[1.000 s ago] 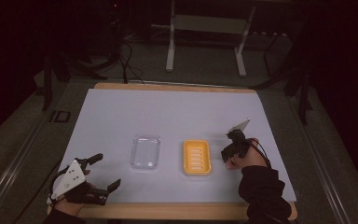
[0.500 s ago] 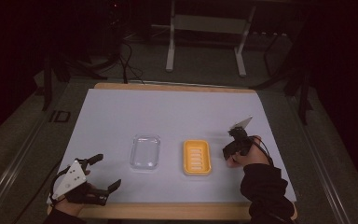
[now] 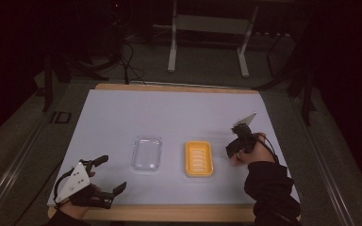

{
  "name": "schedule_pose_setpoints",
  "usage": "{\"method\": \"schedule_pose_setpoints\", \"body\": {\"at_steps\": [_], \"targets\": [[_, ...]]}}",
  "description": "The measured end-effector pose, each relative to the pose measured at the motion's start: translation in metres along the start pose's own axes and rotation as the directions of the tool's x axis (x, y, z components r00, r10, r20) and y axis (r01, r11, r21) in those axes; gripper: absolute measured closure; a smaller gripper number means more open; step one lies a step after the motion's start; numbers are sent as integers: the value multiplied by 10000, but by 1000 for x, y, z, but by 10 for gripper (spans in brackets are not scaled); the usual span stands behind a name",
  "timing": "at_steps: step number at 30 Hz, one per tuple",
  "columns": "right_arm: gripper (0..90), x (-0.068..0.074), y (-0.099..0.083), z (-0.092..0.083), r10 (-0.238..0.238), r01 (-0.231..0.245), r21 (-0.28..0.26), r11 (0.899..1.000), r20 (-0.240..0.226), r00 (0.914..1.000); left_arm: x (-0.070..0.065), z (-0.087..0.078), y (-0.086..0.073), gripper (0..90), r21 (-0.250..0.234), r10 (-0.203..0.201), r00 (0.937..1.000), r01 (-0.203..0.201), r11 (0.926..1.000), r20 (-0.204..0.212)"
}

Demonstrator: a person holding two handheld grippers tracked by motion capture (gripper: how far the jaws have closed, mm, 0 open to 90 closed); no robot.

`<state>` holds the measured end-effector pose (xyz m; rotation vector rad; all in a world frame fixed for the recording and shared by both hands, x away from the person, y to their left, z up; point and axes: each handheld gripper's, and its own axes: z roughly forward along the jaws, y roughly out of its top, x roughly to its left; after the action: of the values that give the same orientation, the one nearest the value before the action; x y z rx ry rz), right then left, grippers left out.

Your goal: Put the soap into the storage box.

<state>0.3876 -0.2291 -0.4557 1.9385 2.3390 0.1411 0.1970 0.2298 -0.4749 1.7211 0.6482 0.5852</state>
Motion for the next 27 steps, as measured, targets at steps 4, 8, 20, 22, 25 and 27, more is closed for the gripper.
{"method": "schedule_pose_setpoints", "body": {"at_steps": [4, 8, 20, 22, 25, 27], "targets": [[375, 3, 2, -12, -18, 18, -112, 9999, 17, 10000, 3, 3, 1, 2, -104, -140, 9999, 140, 9998, -16], [375, 9, 3, -25, -104, 104, -249, 9996, 18, 9999, 6, 7, 0, 2, -110, -3, 10000, 2, 9999, -99], [376, 34, 9, -69, -352, 372, -1005, 9942, 223, 9991, 6, 12, 1, 2, -89, 122, 9999, -123, 9999, -48], [375, 40, 10, -73, -494, 514, -1009, 9936, 229, 9985, 6, 12, 1, 2, -93, 119, 9999, -120, 9999, -43], [375, 50, 11, -76, -599, 617, -1030, 9928, 209, 9980, 6, 12, 1, 2, -98, 124, 9999, -124, 9999, -59], [376, 57, 12, -78, -715, 735, -1064, 9916, 218, 9972, 6, 12, 1, 2, -35, 139, 9999, -139, 9999, -44]]}}
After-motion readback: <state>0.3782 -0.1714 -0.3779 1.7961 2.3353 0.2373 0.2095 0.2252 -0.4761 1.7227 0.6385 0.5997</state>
